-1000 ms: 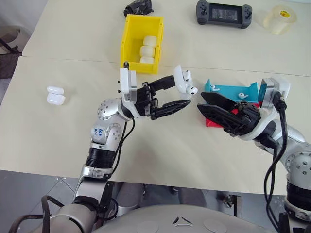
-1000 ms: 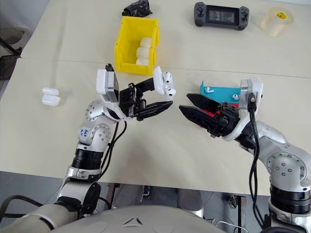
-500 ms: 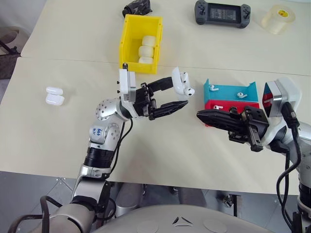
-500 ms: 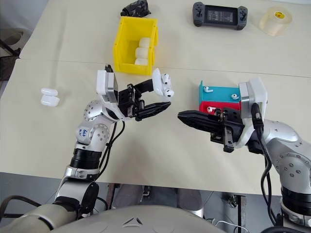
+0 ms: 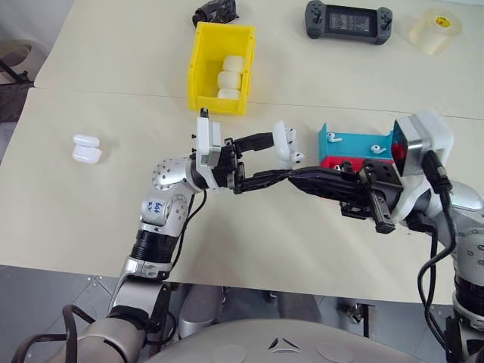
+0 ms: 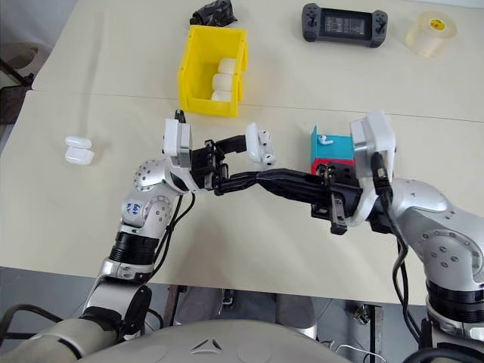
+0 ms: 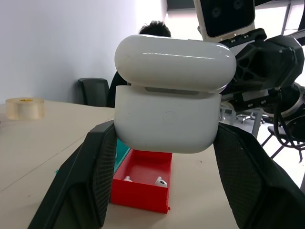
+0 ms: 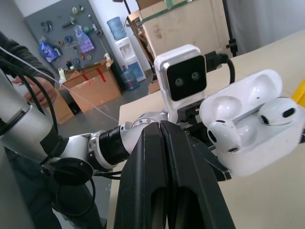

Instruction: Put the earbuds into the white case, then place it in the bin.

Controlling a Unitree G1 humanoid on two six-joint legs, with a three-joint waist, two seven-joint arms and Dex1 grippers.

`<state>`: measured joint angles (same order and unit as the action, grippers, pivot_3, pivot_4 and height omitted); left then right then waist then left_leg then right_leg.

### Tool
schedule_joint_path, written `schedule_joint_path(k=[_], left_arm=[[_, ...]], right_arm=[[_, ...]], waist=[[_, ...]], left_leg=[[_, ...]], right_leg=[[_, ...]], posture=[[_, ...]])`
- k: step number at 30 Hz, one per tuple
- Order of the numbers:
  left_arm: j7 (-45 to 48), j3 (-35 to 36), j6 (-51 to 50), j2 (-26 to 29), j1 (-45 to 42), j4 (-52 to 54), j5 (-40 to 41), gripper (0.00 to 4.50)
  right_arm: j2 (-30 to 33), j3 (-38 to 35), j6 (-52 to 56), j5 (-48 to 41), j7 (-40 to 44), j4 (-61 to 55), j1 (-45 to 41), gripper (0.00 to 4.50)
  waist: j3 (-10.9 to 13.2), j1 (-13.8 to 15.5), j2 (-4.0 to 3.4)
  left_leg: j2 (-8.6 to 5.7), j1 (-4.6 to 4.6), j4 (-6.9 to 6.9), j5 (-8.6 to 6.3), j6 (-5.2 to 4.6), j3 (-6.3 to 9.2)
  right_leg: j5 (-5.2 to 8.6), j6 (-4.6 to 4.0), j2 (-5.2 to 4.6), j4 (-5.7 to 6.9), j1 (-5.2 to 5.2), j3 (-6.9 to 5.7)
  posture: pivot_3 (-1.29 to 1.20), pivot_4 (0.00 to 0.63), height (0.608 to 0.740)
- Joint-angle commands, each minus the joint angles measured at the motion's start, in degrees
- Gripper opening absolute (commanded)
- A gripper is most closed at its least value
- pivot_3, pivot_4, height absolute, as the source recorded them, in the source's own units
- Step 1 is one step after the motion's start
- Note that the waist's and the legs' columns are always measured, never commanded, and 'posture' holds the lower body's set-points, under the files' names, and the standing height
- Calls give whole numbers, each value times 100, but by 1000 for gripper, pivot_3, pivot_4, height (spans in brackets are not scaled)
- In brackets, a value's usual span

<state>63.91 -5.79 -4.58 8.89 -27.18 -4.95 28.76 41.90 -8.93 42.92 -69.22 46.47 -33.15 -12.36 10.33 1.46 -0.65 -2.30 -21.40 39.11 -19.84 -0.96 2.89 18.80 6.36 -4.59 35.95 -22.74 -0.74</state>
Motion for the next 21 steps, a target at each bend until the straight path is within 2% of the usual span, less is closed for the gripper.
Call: schedule_joint_path(k=[1, 21], left_arm=[[14, -31, 38, -35, 16, 260, 92, 2720], [201, -41, -41, 3, 159, 457, 224, 2720]], right_arm=[[-77, 24, -53, 40, 18, 17, -116, 42], [133, -214, 59, 117, 379, 510, -179, 42]], waist=[[0, 0, 0], [0, -1, 0]], left_leg=[[0, 0, 0, 0, 0, 0], [0, 0, 0, 0, 0, 0]], right_leg=[[0, 0, 0, 0, 0, 0], [0, 0, 0, 0, 0, 0]], posture=[[0, 150, 740], [0, 150, 740]])
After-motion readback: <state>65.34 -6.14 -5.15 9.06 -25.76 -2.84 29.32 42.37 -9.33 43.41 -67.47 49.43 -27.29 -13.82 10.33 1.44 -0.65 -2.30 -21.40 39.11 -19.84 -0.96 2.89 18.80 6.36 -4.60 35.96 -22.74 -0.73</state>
